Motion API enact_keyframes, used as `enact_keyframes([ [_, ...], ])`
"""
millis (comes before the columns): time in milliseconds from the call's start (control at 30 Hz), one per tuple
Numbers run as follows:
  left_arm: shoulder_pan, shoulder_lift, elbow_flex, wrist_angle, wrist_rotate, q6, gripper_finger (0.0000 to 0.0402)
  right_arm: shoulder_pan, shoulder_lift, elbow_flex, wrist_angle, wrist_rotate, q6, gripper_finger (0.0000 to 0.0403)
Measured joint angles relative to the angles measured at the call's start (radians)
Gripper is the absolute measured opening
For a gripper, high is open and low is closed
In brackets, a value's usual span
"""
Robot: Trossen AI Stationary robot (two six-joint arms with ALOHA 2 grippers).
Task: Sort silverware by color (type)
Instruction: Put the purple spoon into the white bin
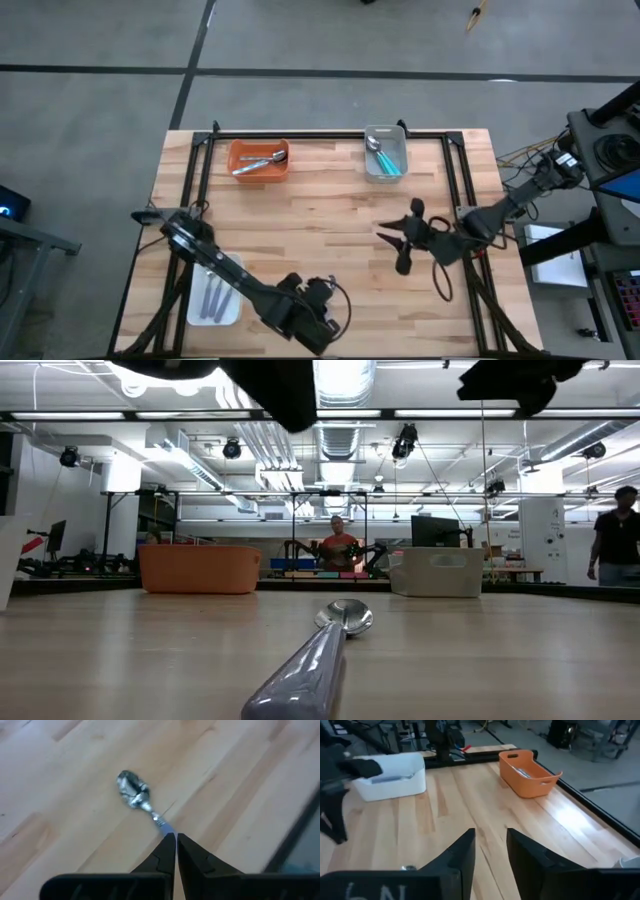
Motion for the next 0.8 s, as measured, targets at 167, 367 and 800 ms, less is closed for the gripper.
enact_keyframes([
  [167,0.000,0.110,0.161,-0.140,-0.003,-0.038,0.0000,0.104,0.016,-0.020,0.002,0.066,0.011,0.0086],
  [367,0.001,0.197,0.266,-0.154,0.043,-0.042,0.0000,0.197,0.065,-0.043,-0.001,0.164,0.043,0.0068],
  [800,0.024,0.228,0.214,-0.099,0.097,-0.122,0.0001,0.272,0.082,-0.049,0.002,0.164,0.095,0.0059],
])
